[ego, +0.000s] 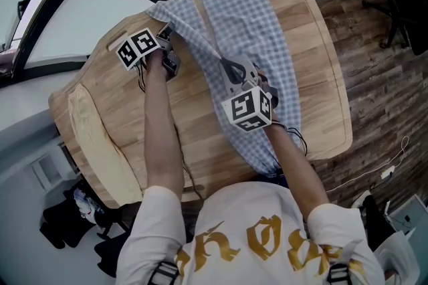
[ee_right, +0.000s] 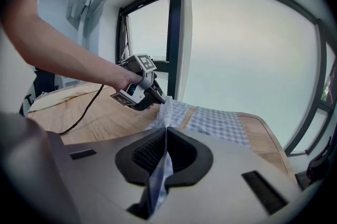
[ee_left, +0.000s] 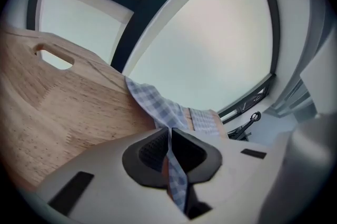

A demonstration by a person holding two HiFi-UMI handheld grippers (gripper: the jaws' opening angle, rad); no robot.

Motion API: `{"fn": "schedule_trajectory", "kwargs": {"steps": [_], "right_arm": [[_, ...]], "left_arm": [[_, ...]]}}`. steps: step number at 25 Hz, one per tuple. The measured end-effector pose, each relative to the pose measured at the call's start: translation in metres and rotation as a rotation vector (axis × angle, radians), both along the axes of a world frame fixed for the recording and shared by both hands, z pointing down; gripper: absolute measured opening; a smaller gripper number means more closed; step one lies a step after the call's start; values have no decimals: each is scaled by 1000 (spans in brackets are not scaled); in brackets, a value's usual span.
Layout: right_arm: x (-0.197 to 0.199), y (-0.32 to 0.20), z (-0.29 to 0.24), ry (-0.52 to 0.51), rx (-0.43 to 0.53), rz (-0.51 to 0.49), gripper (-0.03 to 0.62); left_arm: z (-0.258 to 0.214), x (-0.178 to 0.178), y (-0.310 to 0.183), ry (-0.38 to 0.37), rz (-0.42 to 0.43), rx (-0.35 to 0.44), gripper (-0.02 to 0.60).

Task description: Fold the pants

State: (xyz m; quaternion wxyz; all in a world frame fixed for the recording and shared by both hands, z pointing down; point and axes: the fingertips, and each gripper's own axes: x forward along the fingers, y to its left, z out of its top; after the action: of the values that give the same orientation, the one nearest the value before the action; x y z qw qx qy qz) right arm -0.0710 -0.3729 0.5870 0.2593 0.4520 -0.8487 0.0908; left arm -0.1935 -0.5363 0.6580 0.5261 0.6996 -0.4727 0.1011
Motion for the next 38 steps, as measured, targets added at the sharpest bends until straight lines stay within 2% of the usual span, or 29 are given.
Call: {"fn": "schedule_trajectory", "kwargs": {"steps": [3, 7, 9, 12, 16, 19, 24, 27, 28, 29, 30, 31, 33, 35, 38], "right_arm": [[1, 1, -1, -7, -2, 1, 29], [7, -5, -3, -32, -5, 32, 29], [13, -10, -6, -52, -5, 57, 29], [27, -18, -14, -79, 2, 102, 29], [60, -28, -23, -97, 14, 190, 29], [96, -32, -25, -106, 16, 272, 29], [162, -32, -4, -54, -13, 391, 29], [184, -32, 27, -13, -76, 430, 29], [188, -31, 41, 6, -109, 430, 29], [190, -31, 54, 29, -144, 427, 29], [193, -30, 66, 49, -175, 423, 29], [195, -28, 74, 56, -195, 420, 31], [199, -28, 78, 23, -205, 420, 54], [203, -27, 72, -34, -201, 419, 103], [213, -18, 66, -70, -199, 415, 141]], "left_arm": [[-11, 3, -6, 1, -1, 34, 43], [-39, 14, -26, -117, 61, 136, 41], [-58, 29, -40, -147, 92, 189, 41], [-84, 64, -63, -183, 162, 260, 41], [-104, 124, -85, -303, 316, 337, 41], [-109, 173, -92, -360, 418, 375, 41], [-89, 247, -97, -390, 560, 390, 41], [-55, 269, -93, -413, 642, 373, 44], [-44, 271, -92, -411, 648, 362, 58], [-37, 271, -91, -401, 643, 354, 118], [-33, 269, -90, -382, 632, 348, 214], [-33, 265, -90, -364, 617, 348, 241], [-37, 247, -89, -351, 582, 358, 250], [-41, 219, -85, -359, 545, 364, 250], [-35, 170, -68, -379, 494, 337, 250]]}}
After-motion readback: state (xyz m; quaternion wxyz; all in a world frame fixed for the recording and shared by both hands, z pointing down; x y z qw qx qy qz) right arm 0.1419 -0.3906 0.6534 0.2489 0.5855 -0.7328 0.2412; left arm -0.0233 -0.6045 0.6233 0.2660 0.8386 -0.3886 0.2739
